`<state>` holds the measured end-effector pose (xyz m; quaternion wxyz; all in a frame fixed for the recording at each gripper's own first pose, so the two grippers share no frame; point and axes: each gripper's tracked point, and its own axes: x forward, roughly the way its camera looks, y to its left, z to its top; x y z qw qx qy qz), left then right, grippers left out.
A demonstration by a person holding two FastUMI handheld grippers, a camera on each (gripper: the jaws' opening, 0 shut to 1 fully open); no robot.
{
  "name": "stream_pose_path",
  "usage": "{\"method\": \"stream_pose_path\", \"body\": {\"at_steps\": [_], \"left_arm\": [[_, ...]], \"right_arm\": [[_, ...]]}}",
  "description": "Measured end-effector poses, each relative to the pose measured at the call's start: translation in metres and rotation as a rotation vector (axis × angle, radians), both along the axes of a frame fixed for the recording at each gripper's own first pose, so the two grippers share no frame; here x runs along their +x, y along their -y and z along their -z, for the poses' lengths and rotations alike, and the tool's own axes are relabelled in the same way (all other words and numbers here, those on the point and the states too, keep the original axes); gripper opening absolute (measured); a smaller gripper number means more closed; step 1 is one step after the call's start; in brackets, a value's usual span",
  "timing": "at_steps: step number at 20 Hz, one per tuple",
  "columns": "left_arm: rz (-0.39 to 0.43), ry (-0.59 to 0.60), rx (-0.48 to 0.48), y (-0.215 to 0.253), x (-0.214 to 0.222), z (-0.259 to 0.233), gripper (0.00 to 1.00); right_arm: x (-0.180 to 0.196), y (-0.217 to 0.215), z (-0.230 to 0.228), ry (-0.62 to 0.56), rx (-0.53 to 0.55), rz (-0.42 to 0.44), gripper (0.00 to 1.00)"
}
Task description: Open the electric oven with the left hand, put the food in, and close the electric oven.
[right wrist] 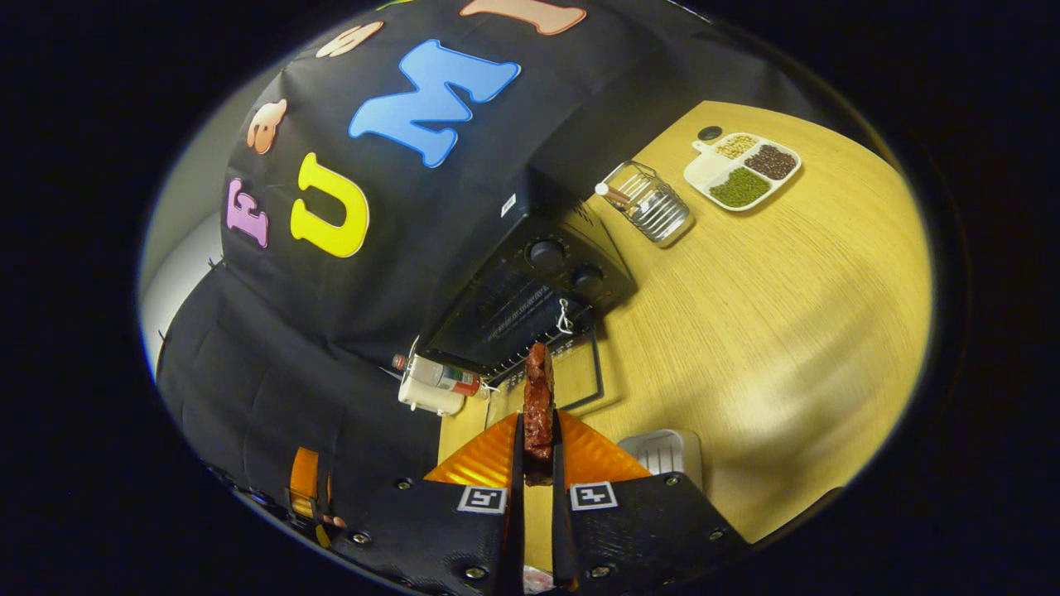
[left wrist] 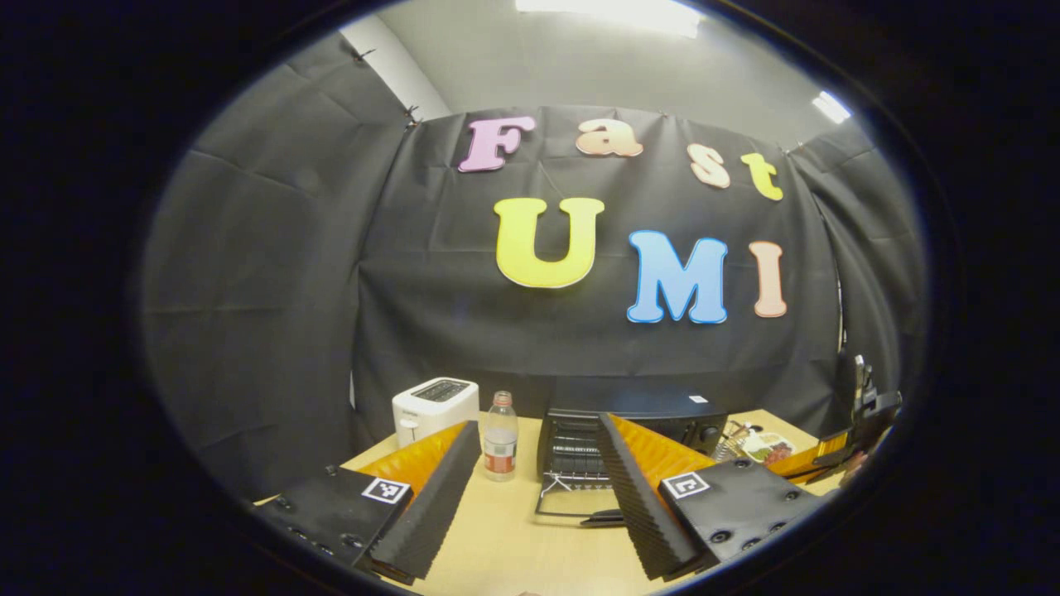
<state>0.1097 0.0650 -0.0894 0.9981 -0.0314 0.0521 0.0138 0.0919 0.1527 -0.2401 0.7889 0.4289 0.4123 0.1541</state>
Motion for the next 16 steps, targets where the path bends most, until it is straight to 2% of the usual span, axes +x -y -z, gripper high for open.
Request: {"method": "stream_pose_path", "body": {"at_steps": [1,2,5,6,14,15,16], "left_arm": [[0.004,-0.002,-0.003,0.000,0.005,0.002,0.95],[0.008,-0.002,-0.005,-0.001,0.012,0.002,0.99],[0.018,-0.004,-0.005,-0.009,0.022,0.003,0.99],[0.021,-0.007,-0.006,-0.011,0.026,0.006,0.95],[0.012,-0.016,-0.001,-0.048,0.053,0.013,0.95],[0.008,-0.014,0.001,-0.054,0.056,0.012,0.99],[0.006,-0.012,0.004,-0.059,0.058,0.012,0.99]], "right_arm": [[0.005,-0.006,-0.002,0.003,0.007,0.002,0.13],[0.012,-0.012,-0.002,0.003,0.014,0.005,0.13],[0.030,-0.030,0.000,0.003,0.029,0.019,0.13],[0.037,-0.035,0.003,0.000,0.030,0.027,0.14],[0.094,-0.082,0.019,0.011,0.049,0.083,0.14],[0.101,-0.088,0.020,0.019,0.052,0.088,0.13],[0.107,-0.095,0.022,0.030,0.053,0.089,0.13]]}}
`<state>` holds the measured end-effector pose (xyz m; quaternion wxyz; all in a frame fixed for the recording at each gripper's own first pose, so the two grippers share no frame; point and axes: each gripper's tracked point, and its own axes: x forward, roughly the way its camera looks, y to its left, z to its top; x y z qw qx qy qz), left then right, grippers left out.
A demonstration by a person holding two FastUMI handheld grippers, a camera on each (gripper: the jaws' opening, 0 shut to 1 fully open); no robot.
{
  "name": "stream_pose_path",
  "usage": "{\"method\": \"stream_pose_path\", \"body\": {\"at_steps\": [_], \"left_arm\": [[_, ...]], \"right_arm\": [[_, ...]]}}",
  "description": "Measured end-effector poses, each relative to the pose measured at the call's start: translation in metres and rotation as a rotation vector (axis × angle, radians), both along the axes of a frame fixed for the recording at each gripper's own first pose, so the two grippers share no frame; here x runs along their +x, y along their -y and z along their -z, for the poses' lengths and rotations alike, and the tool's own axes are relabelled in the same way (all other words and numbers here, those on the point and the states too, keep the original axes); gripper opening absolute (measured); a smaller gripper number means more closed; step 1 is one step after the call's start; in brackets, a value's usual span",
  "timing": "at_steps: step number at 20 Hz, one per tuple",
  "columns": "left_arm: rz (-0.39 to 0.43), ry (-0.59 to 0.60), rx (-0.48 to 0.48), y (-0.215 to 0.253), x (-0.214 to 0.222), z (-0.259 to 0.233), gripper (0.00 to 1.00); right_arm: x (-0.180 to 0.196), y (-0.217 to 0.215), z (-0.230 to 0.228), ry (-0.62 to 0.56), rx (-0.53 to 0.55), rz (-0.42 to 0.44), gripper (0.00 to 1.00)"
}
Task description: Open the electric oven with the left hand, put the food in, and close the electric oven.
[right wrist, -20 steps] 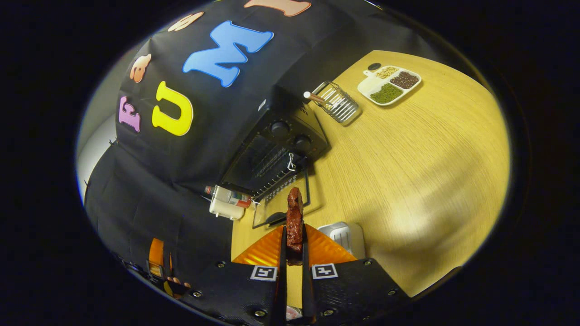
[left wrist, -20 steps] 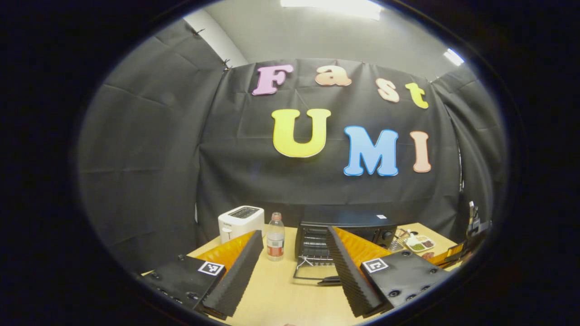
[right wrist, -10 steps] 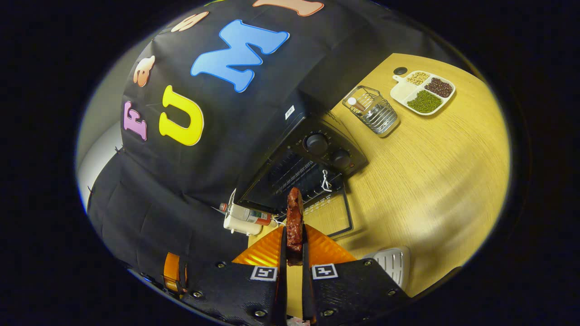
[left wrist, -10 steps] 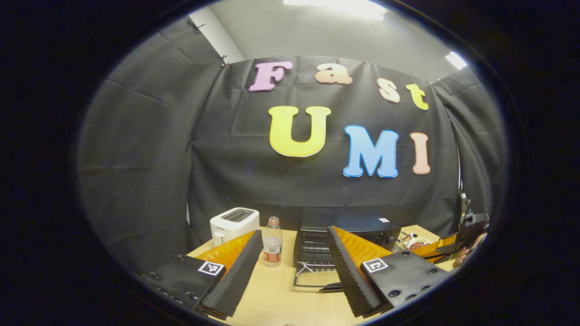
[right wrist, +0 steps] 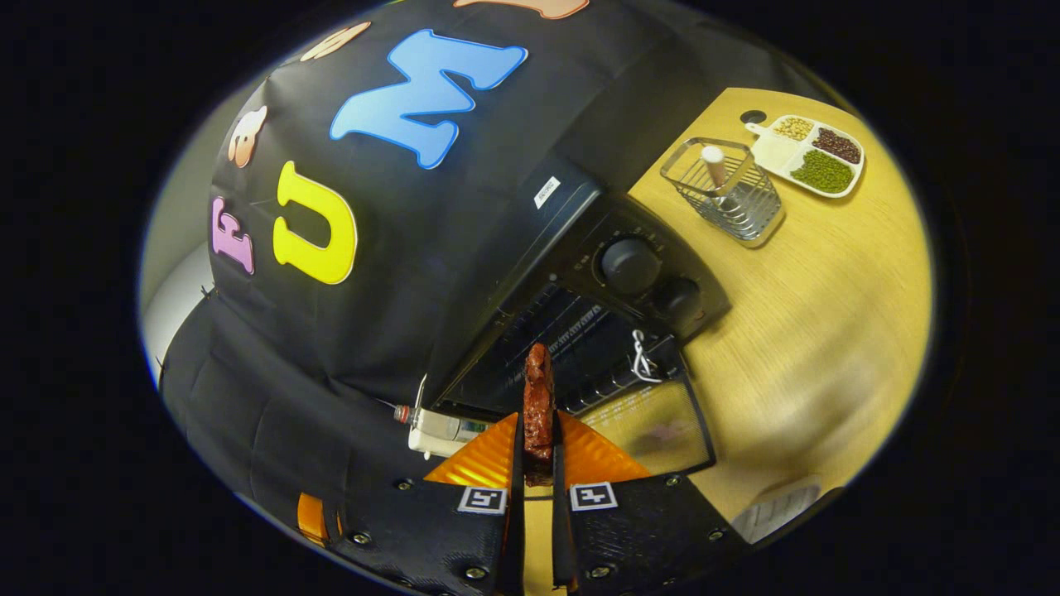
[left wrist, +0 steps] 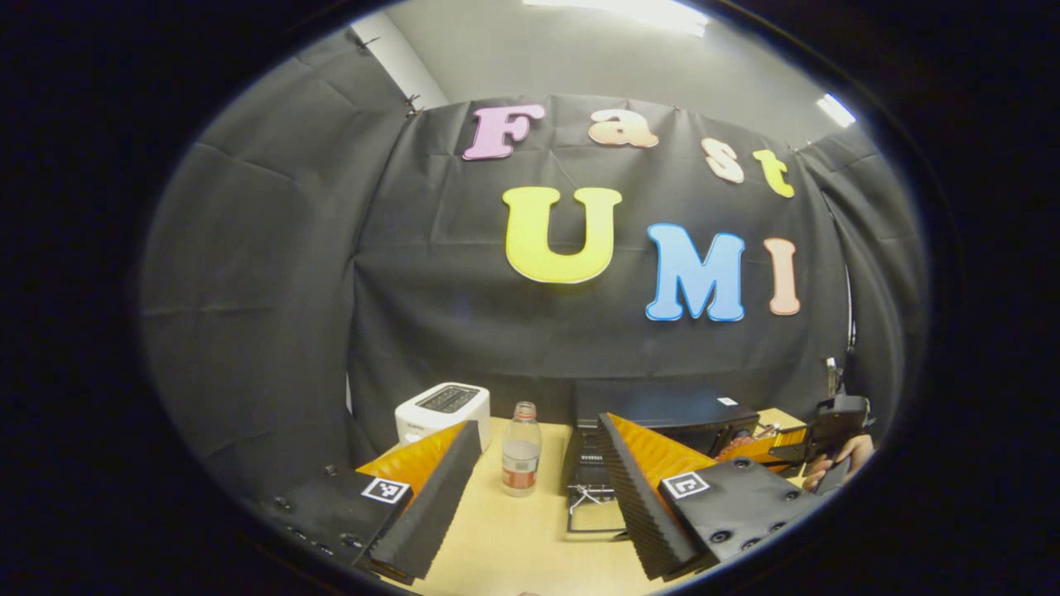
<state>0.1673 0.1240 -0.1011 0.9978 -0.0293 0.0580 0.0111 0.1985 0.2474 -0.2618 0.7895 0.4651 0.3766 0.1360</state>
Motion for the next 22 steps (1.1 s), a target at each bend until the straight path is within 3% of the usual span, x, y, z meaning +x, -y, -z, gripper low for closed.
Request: {"method": "stream_pose_path", "body": {"at_steps": [6,9,10,11,13,14,15,17,22], "left_arm": [[-0.029,-0.028,0.034,-0.027,0.003,-0.005,0.91],[-0.042,-0.047,0.051,-0.037,0.004,-0.003,0.99],[-0.046,-0.050,0.050,-0.040,0.004,-0.005,0.95],[-0.050,-0.053,0.050,-0.041,0.004,-0.006,1.00],[-0.058,-0.059,0.056,-0.045,0.003,-0.005,0.99],[-0.057,-0.062,0.062,-0.046,0.001,-0.005,0.91],[-0.060,-0.069,0.070,-0.047,-0.001,-0.003,1.00],[-0.059,-0.077,0.081,-0.047,-0.001,-0.003,0.95],[-0.060,-0.080,0.097,-0.046,-0.005,-0.003,0.99]], "right_arm": [[0.039,-0.041,0.015,0.042,0.018,0.048,0.13],[0.058,-0.055,0.020,0.093,0.017,0.100,0.13],[0.061,-0.058,0.023,0.101,0.010,0.112,0.13],[0.065,-0.062,0.026,0.109,0.011,0.121,0.13],[0.069,-0.069,0.028,0.120,0.022,0.137,0.13],[0.075,-0.073,0.029,0.136,0.021,0.143,0.13],[0.082,-0.075,0.031,0.145,0.008,0.147,0.13],[0.089,-0.079,0.034,0.158,-0.009,0.144,0.13],[0.096,-0.080,0.047,0.162,-0.059,0.139,0.13]]}}
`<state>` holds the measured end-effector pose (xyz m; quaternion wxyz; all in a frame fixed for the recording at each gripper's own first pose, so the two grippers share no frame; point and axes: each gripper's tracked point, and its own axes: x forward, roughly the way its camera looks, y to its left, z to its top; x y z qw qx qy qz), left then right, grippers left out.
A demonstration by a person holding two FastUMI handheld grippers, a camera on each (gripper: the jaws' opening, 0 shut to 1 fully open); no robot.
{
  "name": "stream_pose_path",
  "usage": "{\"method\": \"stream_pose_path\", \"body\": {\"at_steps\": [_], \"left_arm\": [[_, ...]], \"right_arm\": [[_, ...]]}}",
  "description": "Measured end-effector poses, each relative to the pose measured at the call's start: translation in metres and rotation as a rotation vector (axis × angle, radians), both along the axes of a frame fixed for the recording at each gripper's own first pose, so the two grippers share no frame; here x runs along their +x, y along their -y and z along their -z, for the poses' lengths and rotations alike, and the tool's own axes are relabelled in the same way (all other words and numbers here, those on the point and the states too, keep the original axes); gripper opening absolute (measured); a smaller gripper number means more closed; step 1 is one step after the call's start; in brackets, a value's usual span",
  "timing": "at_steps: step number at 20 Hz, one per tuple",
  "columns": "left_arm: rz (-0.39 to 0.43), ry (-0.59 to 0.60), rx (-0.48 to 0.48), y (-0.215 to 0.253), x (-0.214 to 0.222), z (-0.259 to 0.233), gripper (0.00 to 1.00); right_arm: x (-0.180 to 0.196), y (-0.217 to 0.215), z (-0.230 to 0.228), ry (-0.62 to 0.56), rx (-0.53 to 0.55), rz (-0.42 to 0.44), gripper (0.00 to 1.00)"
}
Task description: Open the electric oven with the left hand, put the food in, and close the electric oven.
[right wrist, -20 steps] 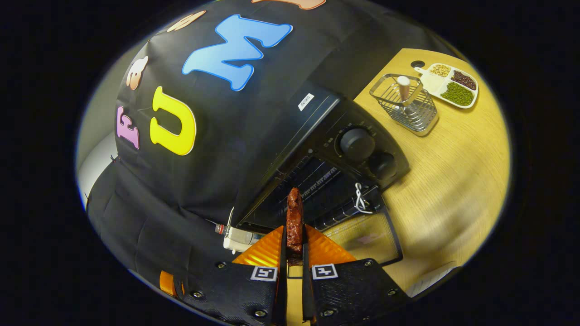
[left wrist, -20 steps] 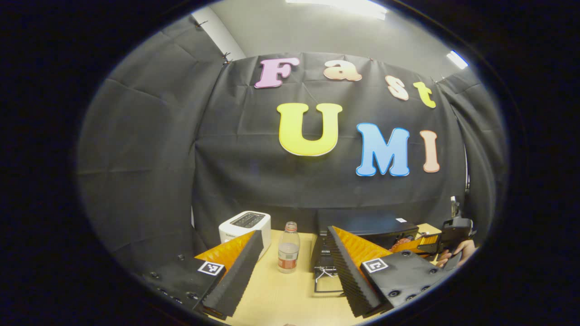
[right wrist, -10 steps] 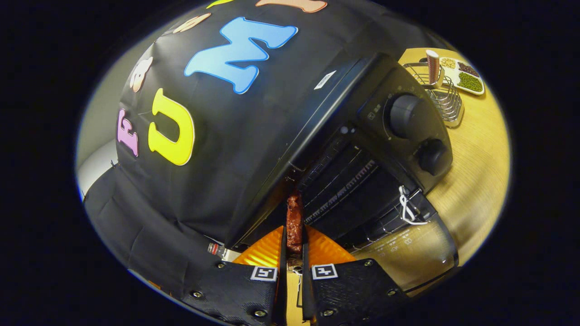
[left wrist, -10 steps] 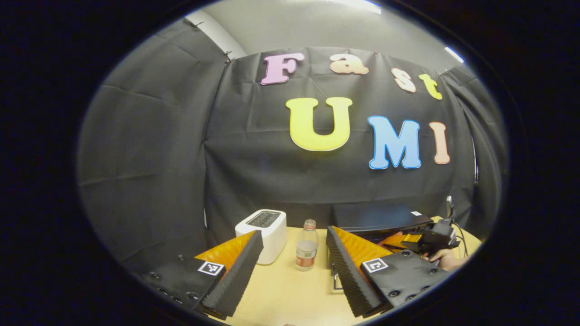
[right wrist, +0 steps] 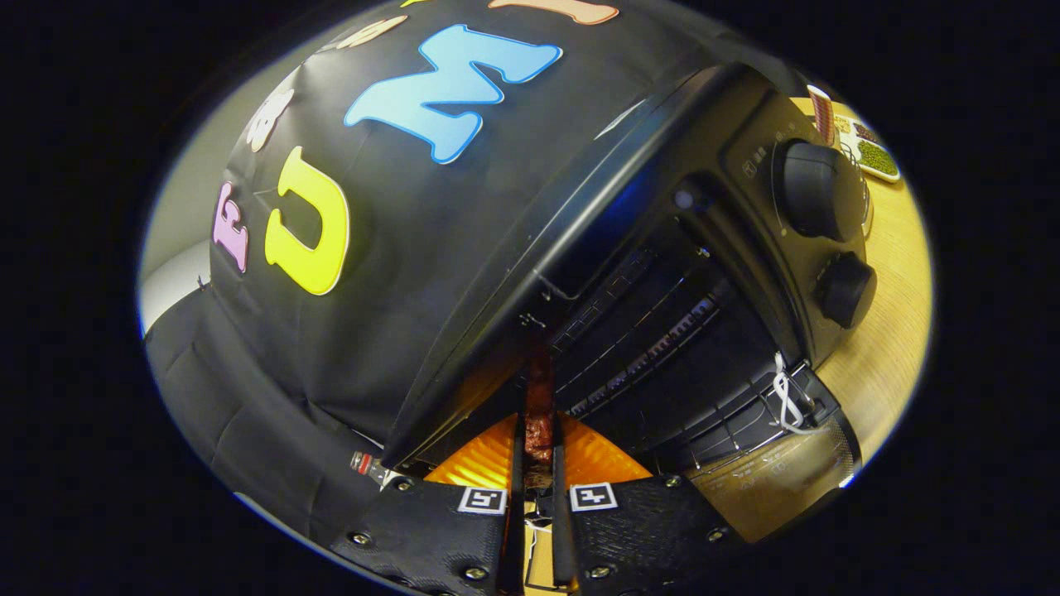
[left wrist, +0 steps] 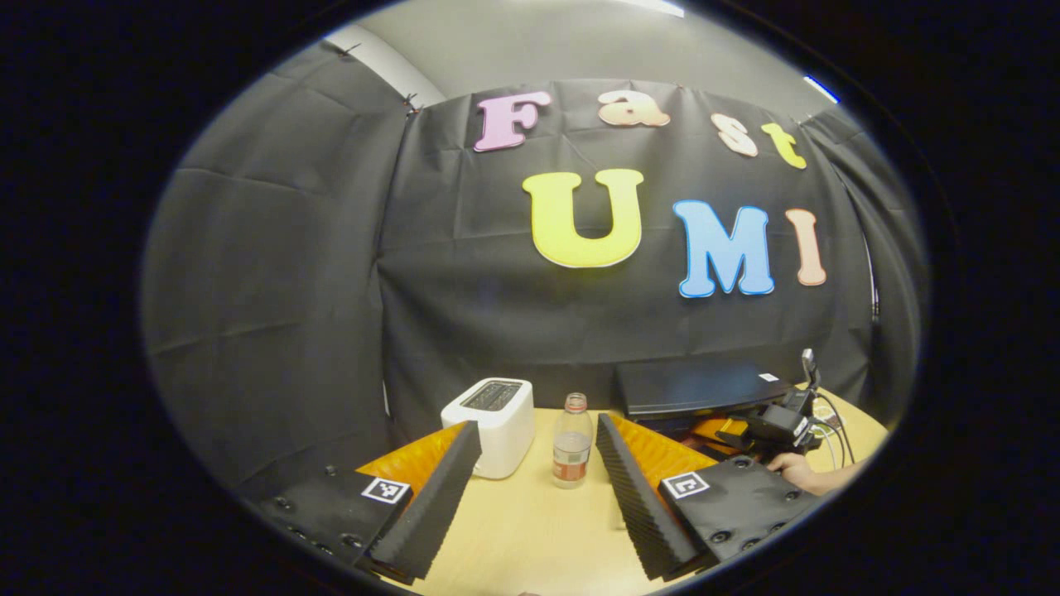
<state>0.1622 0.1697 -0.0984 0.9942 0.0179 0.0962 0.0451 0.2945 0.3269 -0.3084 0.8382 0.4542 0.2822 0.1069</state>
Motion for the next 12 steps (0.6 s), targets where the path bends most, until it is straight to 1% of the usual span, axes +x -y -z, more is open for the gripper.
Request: {"method": "stream_pose_path", "body": {"at_steps": [1,2,3,5,6,7,8,9,10,11,12], "left_arm": [[-0.002,0.002,0.004,0.000,0.000,-0.002,0.95],[-0.005,0.002,0.009,-0.001,0.000,-0.002,0.99],[-0.008,0.001,0.011,-0.001,0.000,-0.002,0.95],[-0.010,-0.001,0.002,0.000,0.000,-0.001,0.95],[-0.011,-0.001,-0.001,0.000,0.000,0.000,0.95],[-0.012,-0.001,-0.002,-0.001,0.000,0.000,0.95],[-0.012,0.000,-0.003,0.000,0.000,0.000,0.99],[-0.009,0.001,-0.006,0.001,0.000,0.000,0.99],[-0.003,0.000,-0.007,0.003,0.000,0.000,0.95],[0.002,0.002,-0.007,0.006,0.000,0.000,0.95],[0.012,0.005,-0.008,0.011,0.002,0.000,0.99]], "right_arm": [[0.001,0.000,0.003,-0.002,-0.015,0.000,0.13],[-0.001,0.002,0.007,-0.011,-0.047,-0.004,0.13],[-0.001,0.005,0.010,-0.008,-0.078,-0.006,0.16],[0.000,0.013,0.015,-0.013,-0.137,-0.003,0.22],[0.001,0.016,0.016,-0.017,-0.158,-0.003,0.27],[-0.001,0.019,0.020,-0.025,-0.187,-0.004,0.29],[-0.002,0.024,0.023,-0.032,-0.221,0.000,0.36],[-0.004,0.027,0.024,-0.036,-0.235,-0.006,0.42],[-0.007,0.026,0.024,-0.038,-0.240,-0.018,0.50],[-0.011,0.025,0.018,-0.021,-0.234,-0.032,0.62],[-0.014,0.029,0.015,-0.018,-0.265,-0.029,0.74]]}}
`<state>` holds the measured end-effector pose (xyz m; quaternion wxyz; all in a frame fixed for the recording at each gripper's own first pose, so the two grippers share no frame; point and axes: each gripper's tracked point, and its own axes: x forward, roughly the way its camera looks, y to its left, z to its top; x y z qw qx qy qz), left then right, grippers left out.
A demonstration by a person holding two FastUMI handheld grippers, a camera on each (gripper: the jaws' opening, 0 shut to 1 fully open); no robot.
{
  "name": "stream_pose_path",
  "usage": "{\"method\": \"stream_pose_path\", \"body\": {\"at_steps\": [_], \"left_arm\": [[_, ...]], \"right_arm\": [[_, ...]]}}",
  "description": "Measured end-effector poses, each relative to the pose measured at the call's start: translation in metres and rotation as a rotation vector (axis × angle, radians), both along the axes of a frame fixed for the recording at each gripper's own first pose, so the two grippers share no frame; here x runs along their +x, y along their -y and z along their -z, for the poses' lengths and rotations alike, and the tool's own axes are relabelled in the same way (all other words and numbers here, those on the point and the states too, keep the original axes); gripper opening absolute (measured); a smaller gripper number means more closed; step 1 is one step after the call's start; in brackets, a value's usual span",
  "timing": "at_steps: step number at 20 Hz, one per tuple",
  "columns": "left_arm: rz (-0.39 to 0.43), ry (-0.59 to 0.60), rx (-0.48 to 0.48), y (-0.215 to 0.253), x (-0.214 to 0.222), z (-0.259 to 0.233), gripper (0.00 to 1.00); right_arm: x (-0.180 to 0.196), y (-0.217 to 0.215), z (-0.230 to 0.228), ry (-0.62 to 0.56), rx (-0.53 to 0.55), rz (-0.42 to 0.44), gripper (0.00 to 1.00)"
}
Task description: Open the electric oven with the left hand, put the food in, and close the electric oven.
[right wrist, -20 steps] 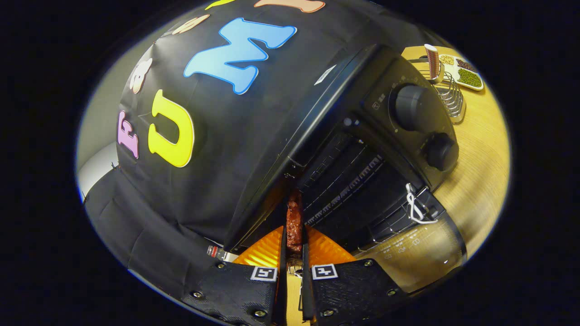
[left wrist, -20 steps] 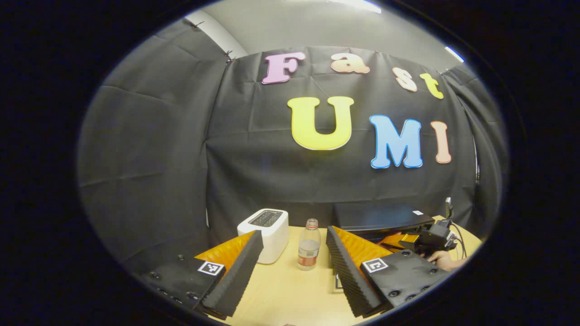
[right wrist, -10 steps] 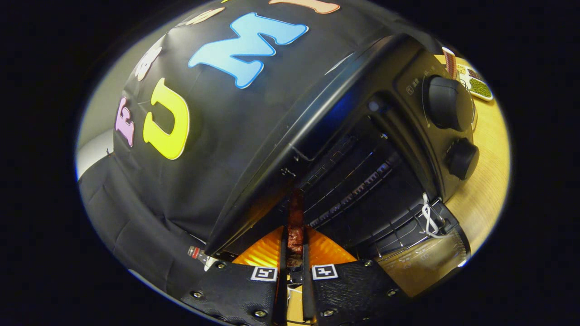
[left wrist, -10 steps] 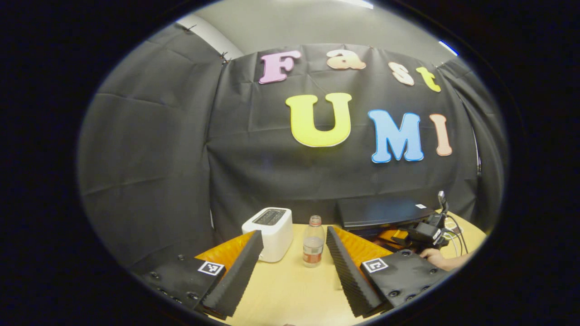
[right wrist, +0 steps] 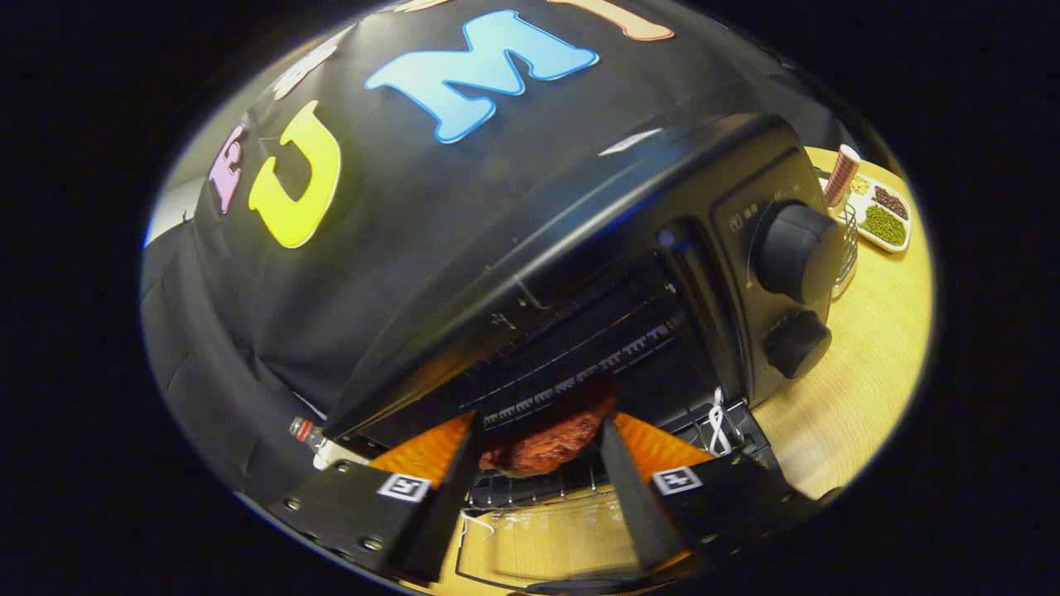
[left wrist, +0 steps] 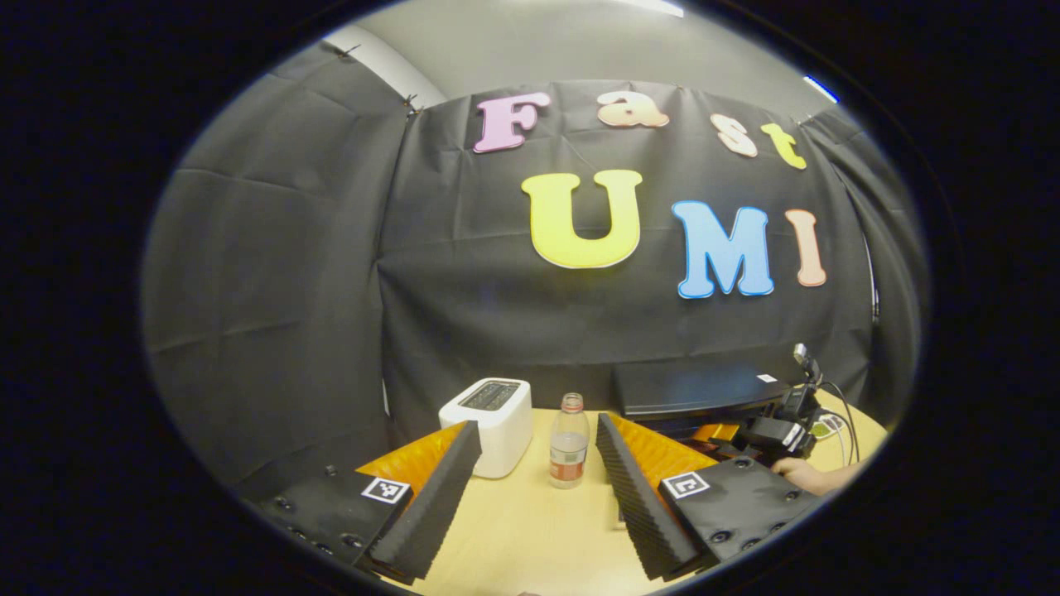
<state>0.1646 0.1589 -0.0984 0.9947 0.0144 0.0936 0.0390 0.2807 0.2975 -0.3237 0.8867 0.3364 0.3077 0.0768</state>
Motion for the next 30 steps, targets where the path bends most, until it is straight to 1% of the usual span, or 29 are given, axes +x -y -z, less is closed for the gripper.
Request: {"method": "stream_pose_path", "body": {"at_steps": [2,3,4,7,8,9,13,18,19,20,21,22,23,24,25,27,30], "left_arm": [[0.021,0.005,-0.007,0.010,0.002,0.000,0.99],[0.032,0.008,-0.010,0.015,0.003,-0.001,0.99],[0.043,0.012,-0.014,0.023,0.003,-0.002,0.95],[0.073,0.022,-0.026,0.038,0.002,-0.003,0.95],[0.080,0.021,-0.031,0.042,0.001,-0.002,0.99],[0.090,0.017,-0.038,0.046,0.000,0.000,0.95],[0.118,0.008,-0.054,0.060,-0.004,0.008,0.95],[0.151,-0.013,-0.069,0.084,-0.005,0.026,0.95],[0.158,-0.023,-0.067,0.090,-0.004,0.031,0.95],[0.169,-0.033,-0.069,0.097,-0.003,0.036,1.00],[0.182,-0.045,-0.075,0.105,-0.003,0.042,0.99],[0.197,-0.061,-0.081,0.112,-0.004,0.050,0.99],[0.210,-0.081,-0.086,0.120,-0.004,0.058,0.95],[0.222,-0.101,-0.092,0.128,-0.004,0.067,0.95],[0.229,-0.124,-0.094,0.134,-0.005,0.078,1.00],[0.237,-0.183,-0.092,0.145,-0.006,0.102,0.95],[0.265,-0.257,-0.102,0.165,-0.009,0.135,0.95]], "right_arm": [[-0.005,0.010,-0.005,0.012,-0.047,-0.006,0.98],[-0.010,0.012,-0.008,0.013,-0.057,-0.011,0.98],[-0.013,0.017,-0.011,0.019,-0.070,-0.018,0.98],[-0.017,0.034,-0.018,0.028,-0.108,-0.014,0.98],[-0.019,0.040,-0.022,0.030,-0.116,-0.010,0.98],[-0.022,0.045,-0.028,0.039,-0.120,-0.011,0.98],[-0.045,0.064,-0.051,0.081,-0.160,-0.031,0.98],[-0.082,0.089,-0.097,0.182,-0.232,-0.082,0.98],[-0.089,0.099,-0.105,0.207,-0.264,-0.089,0.98],[-0.096,0.108,-0.113,0.234,-0.300,-0.093,0.98],[-0.102,0.117,-0.122,0.263,-0.336,-0.094,0.98],[-0.107,0.126,-0.130,0.285,-0.371,-0.089,0.98],[-0.113,0.135,-0.136,0.303,-0.397,-0.075,0.98],[-0.119,0.142,-0.142,0.317,-0.411,-0.064,0.98],[-0.125,0.149,-0.147,0.325,-0.421,-0.051,0.98],[-0.136,0.165,-0.154,0.334,-0.450,-0.023,0.98],[-0.150,0.189,-0.161,0.347,-0.510,0.008,0.98]]}}
